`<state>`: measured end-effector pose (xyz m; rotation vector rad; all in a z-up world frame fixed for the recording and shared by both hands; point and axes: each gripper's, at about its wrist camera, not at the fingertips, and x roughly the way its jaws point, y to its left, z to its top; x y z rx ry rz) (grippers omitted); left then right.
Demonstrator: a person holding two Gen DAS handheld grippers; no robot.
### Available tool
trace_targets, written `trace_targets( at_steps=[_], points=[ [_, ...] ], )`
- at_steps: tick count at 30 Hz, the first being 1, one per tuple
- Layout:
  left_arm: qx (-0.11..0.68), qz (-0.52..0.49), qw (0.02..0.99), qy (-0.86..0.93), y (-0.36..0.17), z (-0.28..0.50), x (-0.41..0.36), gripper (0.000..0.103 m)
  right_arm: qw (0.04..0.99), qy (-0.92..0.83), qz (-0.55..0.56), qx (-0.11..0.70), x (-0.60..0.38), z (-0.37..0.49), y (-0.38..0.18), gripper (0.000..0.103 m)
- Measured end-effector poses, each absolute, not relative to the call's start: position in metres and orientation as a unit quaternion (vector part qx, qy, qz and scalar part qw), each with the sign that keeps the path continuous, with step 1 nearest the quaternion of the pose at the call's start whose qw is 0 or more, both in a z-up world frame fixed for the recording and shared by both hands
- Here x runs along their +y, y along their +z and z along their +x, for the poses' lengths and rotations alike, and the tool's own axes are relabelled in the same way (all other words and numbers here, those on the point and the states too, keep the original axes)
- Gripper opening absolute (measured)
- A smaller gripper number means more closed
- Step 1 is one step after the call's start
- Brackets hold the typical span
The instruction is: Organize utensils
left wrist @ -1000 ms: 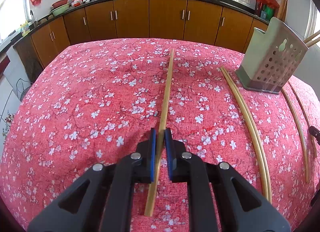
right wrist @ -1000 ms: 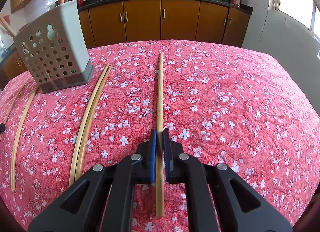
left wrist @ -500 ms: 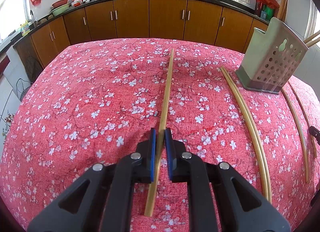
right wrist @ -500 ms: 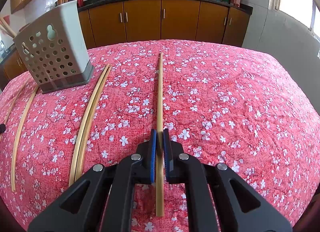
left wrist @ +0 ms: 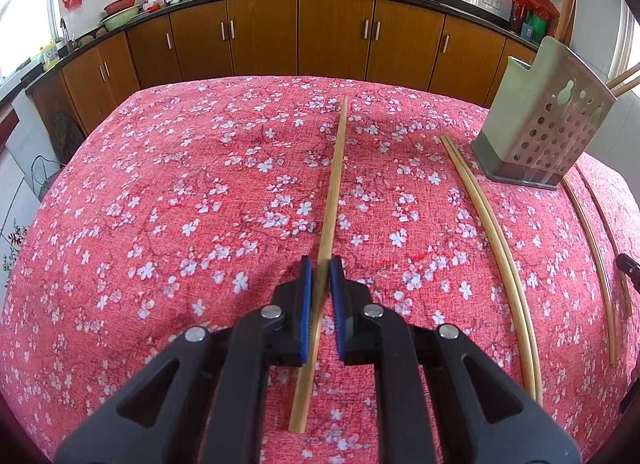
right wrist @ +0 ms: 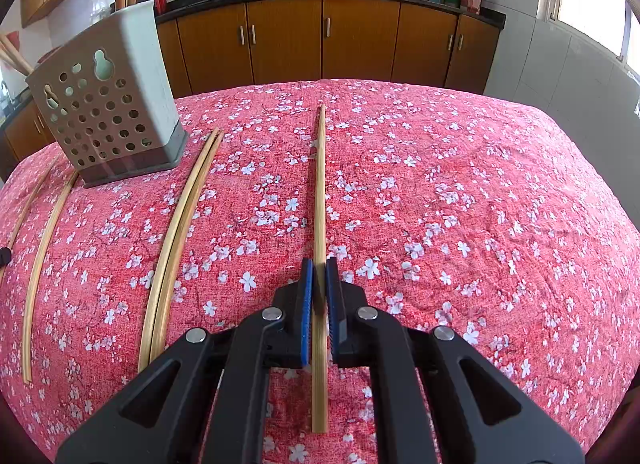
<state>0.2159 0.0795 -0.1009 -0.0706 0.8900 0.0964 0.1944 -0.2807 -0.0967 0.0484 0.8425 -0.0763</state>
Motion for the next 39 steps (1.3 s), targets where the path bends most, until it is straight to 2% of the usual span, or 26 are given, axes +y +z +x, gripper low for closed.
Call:
trace_targets(
  at_steps=[39],
  points=[
    [0.431,-0.026,0.901,0.038,-0.1012,0.2129,0.0795,0.013,0.911,-0.037,0.026,0.41,-0.2803,0.1926,-0.0957,0.008]
  ],
)
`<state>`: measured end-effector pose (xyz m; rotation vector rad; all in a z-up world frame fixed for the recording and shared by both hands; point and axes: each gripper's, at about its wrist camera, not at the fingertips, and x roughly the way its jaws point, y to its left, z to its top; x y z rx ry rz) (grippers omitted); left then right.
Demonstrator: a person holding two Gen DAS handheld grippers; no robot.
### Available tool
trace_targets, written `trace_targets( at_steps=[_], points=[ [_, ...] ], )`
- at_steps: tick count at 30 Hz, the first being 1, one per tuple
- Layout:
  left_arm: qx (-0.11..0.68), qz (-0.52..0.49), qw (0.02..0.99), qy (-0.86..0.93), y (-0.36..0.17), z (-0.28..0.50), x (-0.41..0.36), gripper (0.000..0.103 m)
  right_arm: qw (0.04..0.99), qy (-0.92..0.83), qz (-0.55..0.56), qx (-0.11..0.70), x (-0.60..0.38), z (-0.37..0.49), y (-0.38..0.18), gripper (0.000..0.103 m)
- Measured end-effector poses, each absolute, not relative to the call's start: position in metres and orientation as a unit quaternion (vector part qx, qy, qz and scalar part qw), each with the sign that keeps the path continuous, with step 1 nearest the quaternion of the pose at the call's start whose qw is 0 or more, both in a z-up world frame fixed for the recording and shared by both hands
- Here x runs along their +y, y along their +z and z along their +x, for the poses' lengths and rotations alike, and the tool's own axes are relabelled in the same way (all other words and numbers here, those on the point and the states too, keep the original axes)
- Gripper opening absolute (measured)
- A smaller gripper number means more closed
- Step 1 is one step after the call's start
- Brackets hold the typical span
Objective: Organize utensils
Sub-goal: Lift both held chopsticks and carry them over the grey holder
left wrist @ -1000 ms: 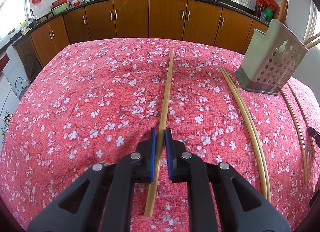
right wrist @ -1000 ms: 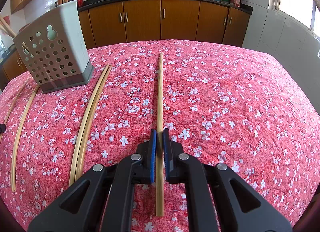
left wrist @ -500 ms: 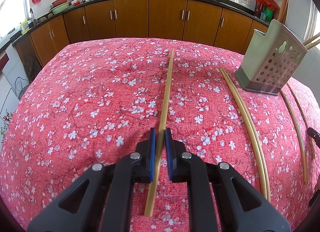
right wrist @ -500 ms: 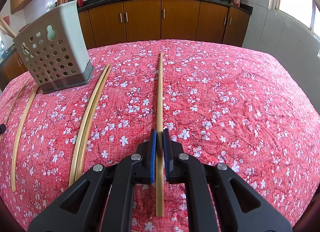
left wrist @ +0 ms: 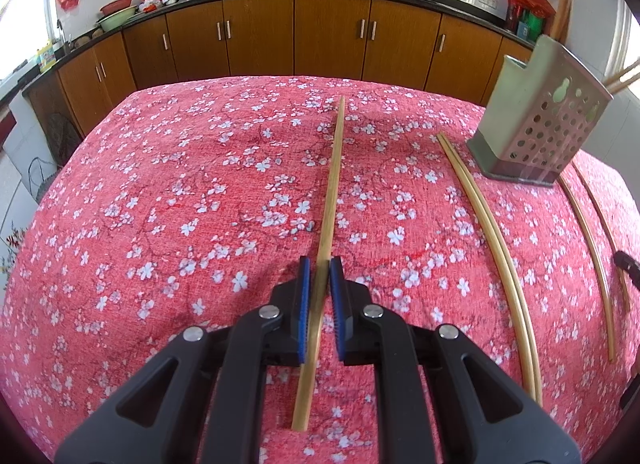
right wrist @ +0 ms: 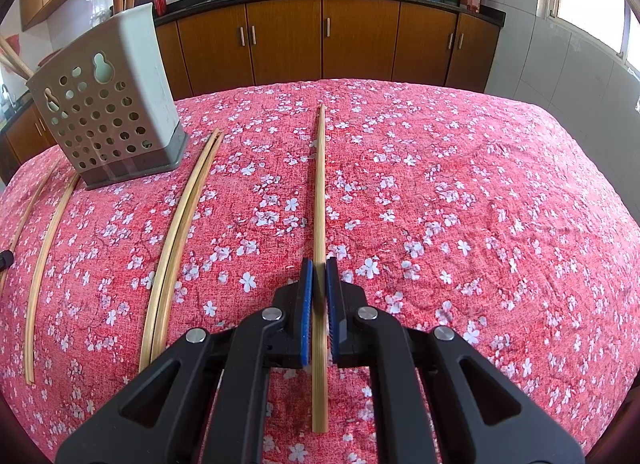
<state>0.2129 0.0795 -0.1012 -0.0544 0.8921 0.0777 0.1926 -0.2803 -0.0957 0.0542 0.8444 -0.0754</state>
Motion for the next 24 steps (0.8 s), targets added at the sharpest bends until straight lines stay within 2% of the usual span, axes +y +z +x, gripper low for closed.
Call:
trace_targets(
  at_steps=[6,9,13,24],
  points=[
    [0.431,-0.007,0.902,0.03,-0.102,0.2,0.076,0.015,0.911,-0.031,0.034,0.41,-0.281,0.186,-0.097,0.008],
    [0.431,-0.004,0.902,0.028,-0.102,0.198,0.072,0.009,0.911,-0.029,0.031,0.41,-0.28,0.186,-0.096,0.008],
    [0.424,0.009,0.905,0.024,-0.094,0.194,0.068,0.008,0.919,-0.028,0.035,0.393,-0.283,0.183,-0.082,0.008],
    [0.293,-0.061,0.954,-0.002,0.009,0.172,0.071,0.008,0.965,-0.023,0.061,0.255,-0.29,0.159,0.014,0.007]
  ],
)
